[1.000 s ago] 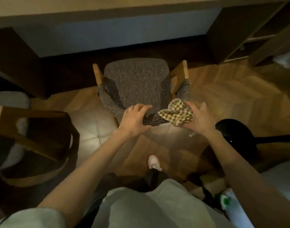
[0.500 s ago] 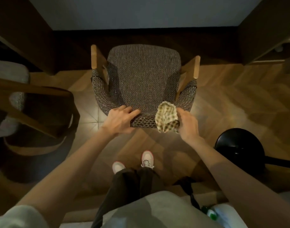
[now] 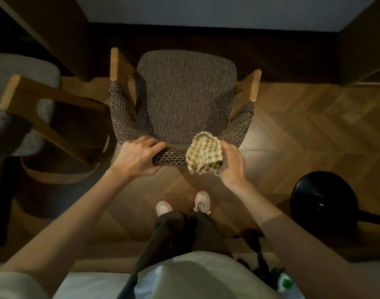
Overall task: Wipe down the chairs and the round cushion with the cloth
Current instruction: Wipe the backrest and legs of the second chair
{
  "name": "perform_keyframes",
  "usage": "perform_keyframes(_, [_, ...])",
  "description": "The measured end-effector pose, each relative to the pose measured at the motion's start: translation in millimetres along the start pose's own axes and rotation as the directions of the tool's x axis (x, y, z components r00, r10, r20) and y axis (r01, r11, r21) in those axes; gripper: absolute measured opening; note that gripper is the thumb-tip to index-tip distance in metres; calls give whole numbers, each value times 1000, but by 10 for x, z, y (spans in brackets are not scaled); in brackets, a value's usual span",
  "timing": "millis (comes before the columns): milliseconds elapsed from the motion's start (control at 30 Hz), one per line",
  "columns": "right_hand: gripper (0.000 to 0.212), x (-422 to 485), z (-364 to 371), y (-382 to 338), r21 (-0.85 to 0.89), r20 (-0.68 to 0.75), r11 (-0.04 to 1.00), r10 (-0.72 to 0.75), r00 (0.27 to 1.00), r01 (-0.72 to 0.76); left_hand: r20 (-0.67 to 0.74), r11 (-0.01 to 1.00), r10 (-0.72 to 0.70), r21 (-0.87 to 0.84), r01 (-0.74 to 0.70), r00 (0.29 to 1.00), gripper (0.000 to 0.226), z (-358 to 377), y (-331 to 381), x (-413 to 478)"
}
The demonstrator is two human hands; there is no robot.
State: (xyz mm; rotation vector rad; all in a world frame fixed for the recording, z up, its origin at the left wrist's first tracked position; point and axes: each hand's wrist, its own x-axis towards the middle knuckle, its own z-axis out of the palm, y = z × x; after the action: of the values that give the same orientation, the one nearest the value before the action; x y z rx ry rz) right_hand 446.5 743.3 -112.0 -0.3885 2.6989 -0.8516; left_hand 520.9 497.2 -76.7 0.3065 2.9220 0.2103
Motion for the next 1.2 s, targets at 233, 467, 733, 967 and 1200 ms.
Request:
perform_keyframes(233, [45, 145, 387, -727, -85, 136, 995, -43, 990, 55, -61, 965, -230, -139, 220, 971, 49, -129, -589, -418])
perform_keyframes(467, [103, 253, -34, -944, 20, 359, 968, -239, 902, 249, -108, 964, -240, -143, 224, 965, 56, -67, -590, -551])
perform_keyframes(733, [60, 226, 374, -862, -209, 310, 775, -526, 792, 597, -114, 978, -209, -23, 207, 971, 51, 25, -621, -600])
perform_keyframes(967, [51, 497, 632, -679, -265, 10, 508, -848, 529, 820, -143, 987, -104, 107, 120, 984, 47, 121, -828, -567])
perform_keyframes(1200, [53, 896, 863, -960, -219, -15, 511, -854, 520, 831, -155, 977, -128, 147, 151, 980, 50, -13, -1241, -444])
